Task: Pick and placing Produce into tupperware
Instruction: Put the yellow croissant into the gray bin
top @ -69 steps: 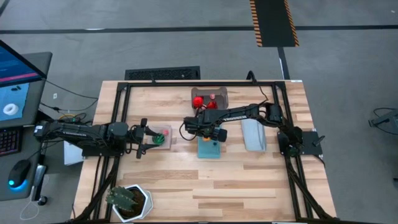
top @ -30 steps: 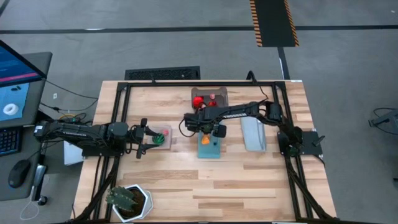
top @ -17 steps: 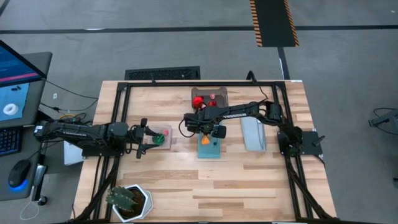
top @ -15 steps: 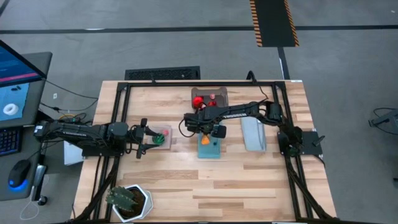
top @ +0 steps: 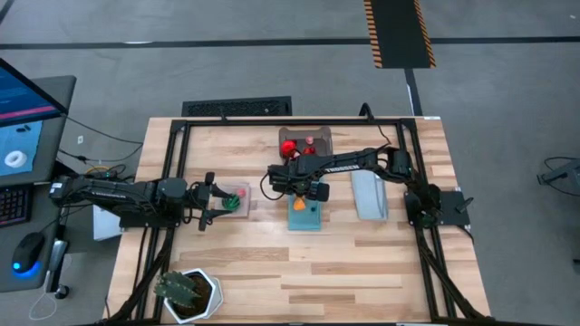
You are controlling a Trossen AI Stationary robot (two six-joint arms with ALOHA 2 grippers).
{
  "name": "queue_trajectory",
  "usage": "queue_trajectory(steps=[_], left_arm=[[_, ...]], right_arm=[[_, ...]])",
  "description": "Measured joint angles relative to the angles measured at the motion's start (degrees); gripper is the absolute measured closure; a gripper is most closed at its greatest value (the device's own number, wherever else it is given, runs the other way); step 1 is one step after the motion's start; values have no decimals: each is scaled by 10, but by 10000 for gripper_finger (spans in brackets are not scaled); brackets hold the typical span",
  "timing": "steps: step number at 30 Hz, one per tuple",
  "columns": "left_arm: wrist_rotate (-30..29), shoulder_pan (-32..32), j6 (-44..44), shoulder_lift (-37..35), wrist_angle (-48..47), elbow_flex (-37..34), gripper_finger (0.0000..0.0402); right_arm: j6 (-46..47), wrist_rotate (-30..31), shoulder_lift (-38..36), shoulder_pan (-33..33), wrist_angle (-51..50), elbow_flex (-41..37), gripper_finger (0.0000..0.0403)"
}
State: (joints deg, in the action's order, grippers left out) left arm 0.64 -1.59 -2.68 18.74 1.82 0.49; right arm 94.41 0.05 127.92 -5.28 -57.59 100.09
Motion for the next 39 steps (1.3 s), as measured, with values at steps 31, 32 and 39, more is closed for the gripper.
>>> queue_trajectory(steps=[31, 32, 39], left_arm=[[0, 0, 0, 0, 0, 0, 178], [0, 0, 0, 0, 0, 0, 178], [0, 0, 0, 0, 0, 0, 178]], right_arm=[[-15, 37, 0, -4, -116, 83, 181], [-17, 39, 0, -6, -128, 92, 176], [-51, 51, 0, -27, -186, 157, 179]])
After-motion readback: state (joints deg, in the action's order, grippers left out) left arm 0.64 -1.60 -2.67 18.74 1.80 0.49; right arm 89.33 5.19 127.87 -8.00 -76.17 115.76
